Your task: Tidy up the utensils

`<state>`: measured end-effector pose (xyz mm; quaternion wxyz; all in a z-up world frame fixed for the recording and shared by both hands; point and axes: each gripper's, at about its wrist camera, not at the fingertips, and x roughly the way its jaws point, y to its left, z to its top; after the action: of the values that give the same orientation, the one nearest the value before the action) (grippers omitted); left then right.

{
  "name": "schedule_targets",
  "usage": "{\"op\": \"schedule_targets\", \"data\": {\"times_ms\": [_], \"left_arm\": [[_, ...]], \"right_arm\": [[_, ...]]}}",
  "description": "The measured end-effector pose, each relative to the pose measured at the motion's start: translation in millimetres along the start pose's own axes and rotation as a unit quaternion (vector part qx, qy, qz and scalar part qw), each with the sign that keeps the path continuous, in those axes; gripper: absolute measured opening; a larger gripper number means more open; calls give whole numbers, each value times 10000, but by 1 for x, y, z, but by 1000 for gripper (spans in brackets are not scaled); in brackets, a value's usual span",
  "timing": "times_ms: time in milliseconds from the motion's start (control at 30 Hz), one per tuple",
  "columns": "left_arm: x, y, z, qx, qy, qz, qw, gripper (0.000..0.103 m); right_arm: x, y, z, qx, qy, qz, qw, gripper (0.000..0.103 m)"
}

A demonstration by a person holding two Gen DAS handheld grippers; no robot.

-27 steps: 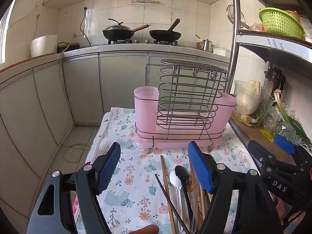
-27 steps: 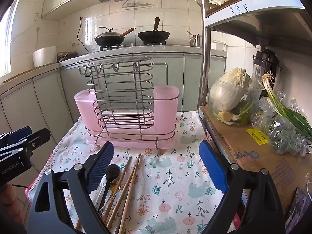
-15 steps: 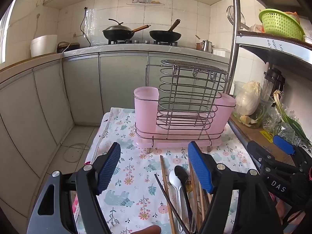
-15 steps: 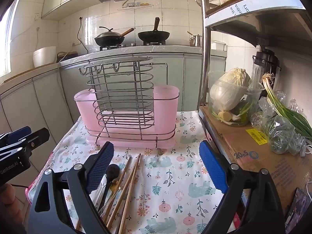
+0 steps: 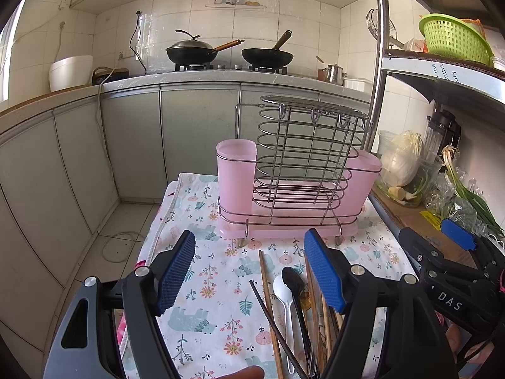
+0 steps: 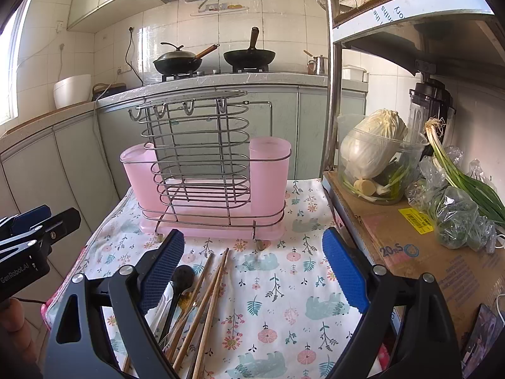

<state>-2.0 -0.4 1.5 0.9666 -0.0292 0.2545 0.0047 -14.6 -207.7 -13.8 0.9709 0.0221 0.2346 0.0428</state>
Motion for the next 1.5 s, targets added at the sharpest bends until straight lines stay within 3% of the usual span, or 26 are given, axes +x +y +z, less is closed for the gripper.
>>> {"op": "schedule_targets", "data": {"times_ms": [1500], "left_arm": [[10,-2,-6,28,100,13,9999,71]], "right_arm": [[8,-3,-6,22,59,-7,10000,90]]}}
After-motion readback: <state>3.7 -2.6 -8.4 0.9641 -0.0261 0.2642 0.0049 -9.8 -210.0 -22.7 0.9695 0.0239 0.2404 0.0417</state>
